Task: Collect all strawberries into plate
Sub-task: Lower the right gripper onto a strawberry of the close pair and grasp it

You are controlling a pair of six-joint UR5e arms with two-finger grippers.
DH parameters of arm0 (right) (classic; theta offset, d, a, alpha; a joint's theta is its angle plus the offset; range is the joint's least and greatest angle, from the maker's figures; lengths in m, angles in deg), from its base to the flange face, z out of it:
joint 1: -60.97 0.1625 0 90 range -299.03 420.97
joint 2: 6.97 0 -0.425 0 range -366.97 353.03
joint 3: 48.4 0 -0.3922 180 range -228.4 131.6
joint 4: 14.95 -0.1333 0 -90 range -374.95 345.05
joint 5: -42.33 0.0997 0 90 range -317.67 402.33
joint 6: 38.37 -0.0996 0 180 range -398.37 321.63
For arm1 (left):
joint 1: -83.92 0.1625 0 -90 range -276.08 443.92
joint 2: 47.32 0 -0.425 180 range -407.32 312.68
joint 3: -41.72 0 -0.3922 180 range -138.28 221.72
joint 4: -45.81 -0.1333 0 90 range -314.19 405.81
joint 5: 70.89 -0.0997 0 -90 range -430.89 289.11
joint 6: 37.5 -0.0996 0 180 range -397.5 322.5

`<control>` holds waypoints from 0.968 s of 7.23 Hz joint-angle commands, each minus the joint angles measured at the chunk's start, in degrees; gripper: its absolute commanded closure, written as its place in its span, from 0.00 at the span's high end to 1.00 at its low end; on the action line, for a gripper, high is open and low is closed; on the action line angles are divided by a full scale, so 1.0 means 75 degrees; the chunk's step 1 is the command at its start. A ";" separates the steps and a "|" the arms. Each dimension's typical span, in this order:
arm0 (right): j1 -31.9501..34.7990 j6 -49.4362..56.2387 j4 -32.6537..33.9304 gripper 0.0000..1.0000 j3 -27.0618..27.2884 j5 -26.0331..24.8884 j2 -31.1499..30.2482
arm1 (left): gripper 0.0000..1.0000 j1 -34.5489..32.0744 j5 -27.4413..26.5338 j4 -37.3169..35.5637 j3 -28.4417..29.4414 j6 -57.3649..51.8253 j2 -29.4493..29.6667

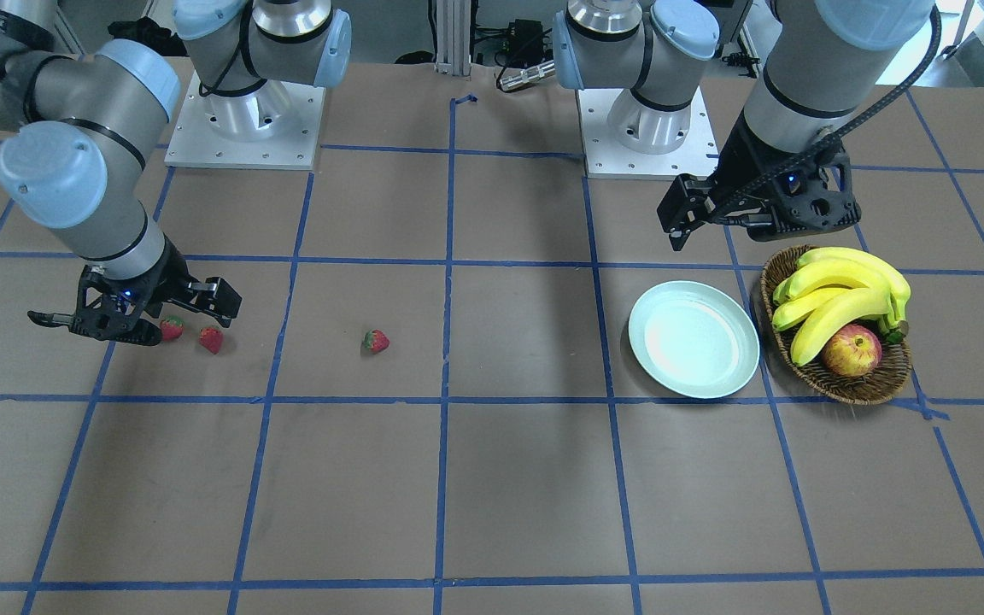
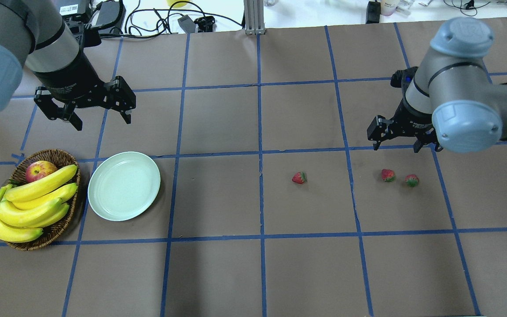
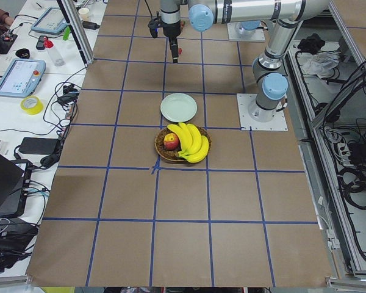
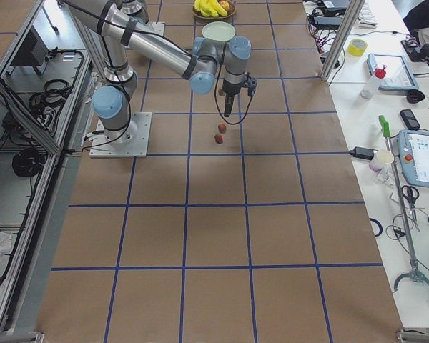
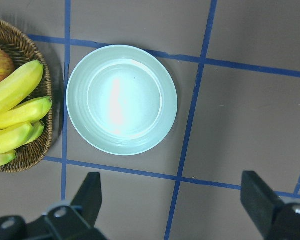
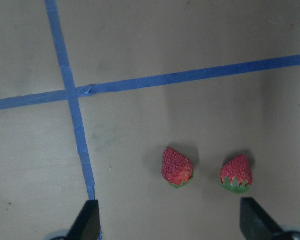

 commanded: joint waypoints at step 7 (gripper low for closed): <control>-0.0059 0.0508 0.1246 0.48 0.0670 -0.0066 0.0947 | 1.00 0.0029 -0.0046 -0.0007 -0.0013 -0.0067 -0.0152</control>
